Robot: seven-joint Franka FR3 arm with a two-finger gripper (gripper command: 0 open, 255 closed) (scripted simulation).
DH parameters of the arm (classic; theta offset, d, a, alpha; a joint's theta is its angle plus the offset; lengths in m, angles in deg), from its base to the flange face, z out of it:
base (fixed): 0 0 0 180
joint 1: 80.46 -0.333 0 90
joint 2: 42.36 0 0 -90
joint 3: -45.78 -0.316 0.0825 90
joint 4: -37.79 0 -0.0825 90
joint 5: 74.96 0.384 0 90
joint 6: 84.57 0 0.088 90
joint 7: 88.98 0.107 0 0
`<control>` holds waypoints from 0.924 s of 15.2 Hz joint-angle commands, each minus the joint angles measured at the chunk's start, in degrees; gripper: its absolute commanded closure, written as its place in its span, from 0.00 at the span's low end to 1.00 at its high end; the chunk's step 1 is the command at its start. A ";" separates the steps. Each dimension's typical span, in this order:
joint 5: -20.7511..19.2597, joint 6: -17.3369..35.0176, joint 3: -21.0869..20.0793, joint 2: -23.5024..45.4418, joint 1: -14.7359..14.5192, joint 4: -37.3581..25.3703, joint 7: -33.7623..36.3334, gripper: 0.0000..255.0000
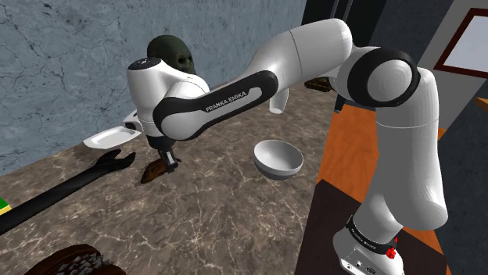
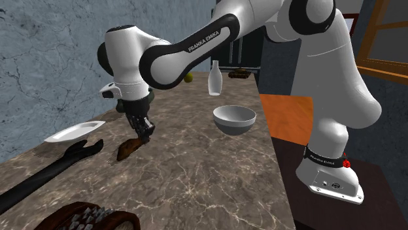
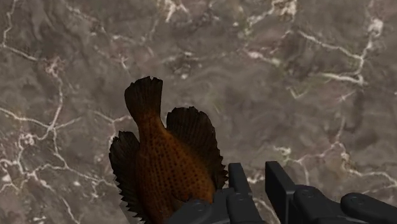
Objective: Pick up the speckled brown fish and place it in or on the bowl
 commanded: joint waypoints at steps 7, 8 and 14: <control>0.00 0.00 0.00 0.00 0.00 0.00 0.00 1.00; 0.00 0.00 0.00 0.00 0.00 0.00 0.00 0.00; 7.47 6.10 -1.28 1.89 10.01 0.00 -16.62 0.00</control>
